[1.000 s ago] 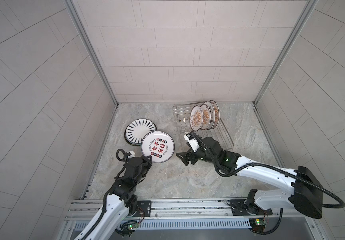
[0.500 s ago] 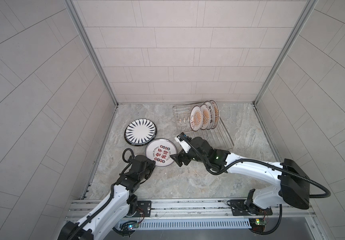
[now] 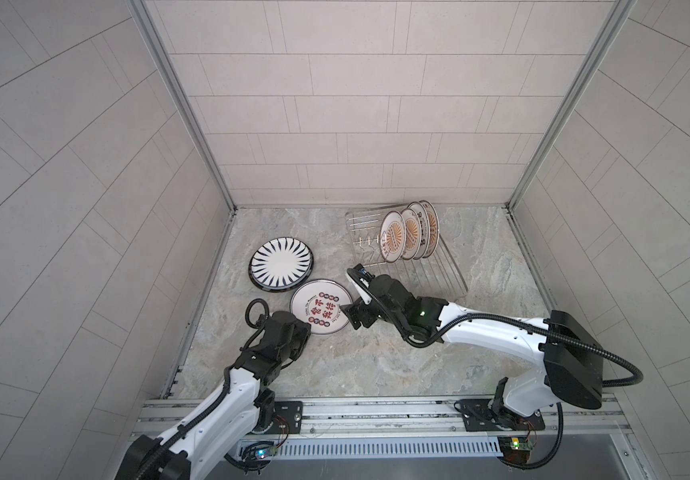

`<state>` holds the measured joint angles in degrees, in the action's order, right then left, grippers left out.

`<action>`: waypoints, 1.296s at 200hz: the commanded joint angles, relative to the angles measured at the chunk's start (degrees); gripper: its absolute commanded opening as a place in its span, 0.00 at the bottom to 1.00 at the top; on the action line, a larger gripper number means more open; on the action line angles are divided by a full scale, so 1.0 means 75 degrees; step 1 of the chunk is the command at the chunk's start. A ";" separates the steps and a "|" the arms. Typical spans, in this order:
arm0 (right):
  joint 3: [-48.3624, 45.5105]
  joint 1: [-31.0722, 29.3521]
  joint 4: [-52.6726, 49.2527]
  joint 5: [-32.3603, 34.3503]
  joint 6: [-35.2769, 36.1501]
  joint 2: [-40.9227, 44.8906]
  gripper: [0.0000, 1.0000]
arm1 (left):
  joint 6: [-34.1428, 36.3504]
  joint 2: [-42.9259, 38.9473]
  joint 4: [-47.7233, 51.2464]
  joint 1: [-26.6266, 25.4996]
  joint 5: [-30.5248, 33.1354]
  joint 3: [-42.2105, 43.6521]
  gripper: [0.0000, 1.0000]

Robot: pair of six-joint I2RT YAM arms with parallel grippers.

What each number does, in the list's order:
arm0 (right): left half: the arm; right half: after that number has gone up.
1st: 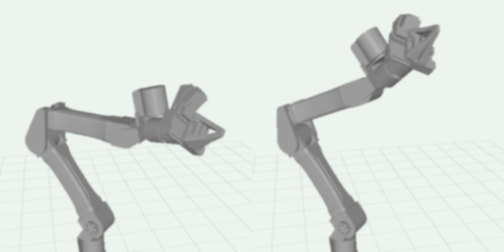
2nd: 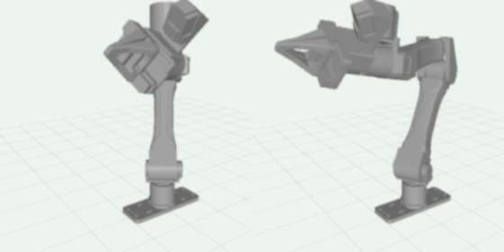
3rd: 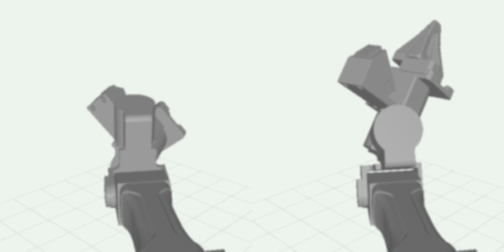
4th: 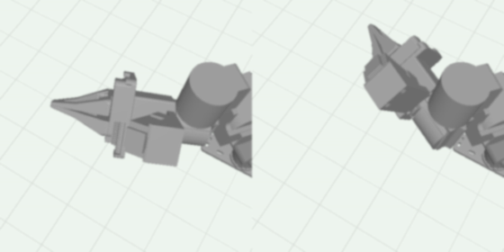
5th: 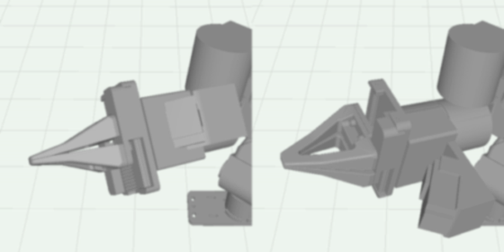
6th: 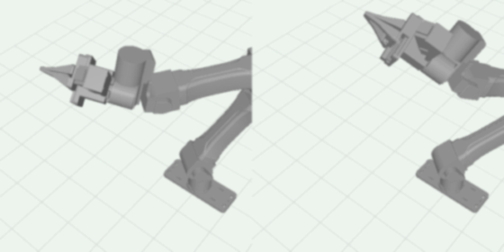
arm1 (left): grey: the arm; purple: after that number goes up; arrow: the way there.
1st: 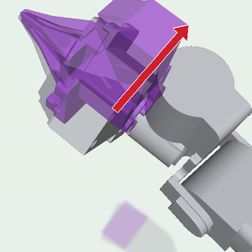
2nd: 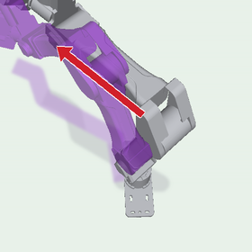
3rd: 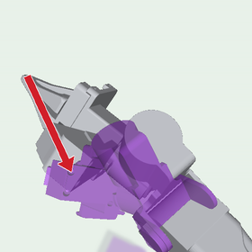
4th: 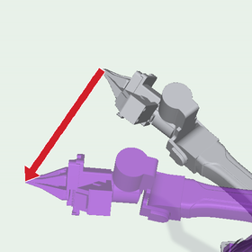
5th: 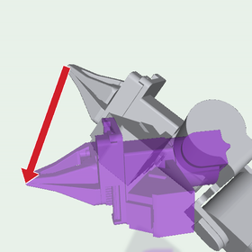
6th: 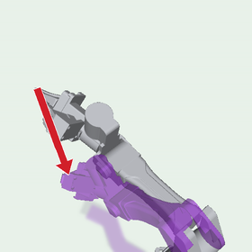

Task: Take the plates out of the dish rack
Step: 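Lower the plate to the table with the left gripper while the right withdraws, then open the left gripper, leaving the plate flat beside the striped plates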

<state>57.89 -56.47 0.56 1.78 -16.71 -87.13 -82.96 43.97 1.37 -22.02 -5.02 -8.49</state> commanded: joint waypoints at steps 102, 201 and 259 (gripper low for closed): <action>0.0118 -0.0018 0.0019 0.0266 -0.0139 0.0049 0.92 | -0.0322 0.1315 -0.1249 -0.0010 -0.0111 0.0121 0.43; -0.0779 -0.0022 0.0734 0.0407 -0.0200 0.1039 0.93 | -0.0143 -0.0531 0.0572 0.0012 0.1731 -0.0005 0.83; -0.1464 0.0079 0.0371 0.2141 -0.0866 0.2495 0.99 | 0.1113 -0.1632 0.0064 0.0010 0.1917 -0.0146 1.00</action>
<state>47.66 -56.47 4.62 10.35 -20.45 -72.36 -80.01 34.09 5.61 -22.02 8.34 -8.36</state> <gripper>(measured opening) 0.994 0.998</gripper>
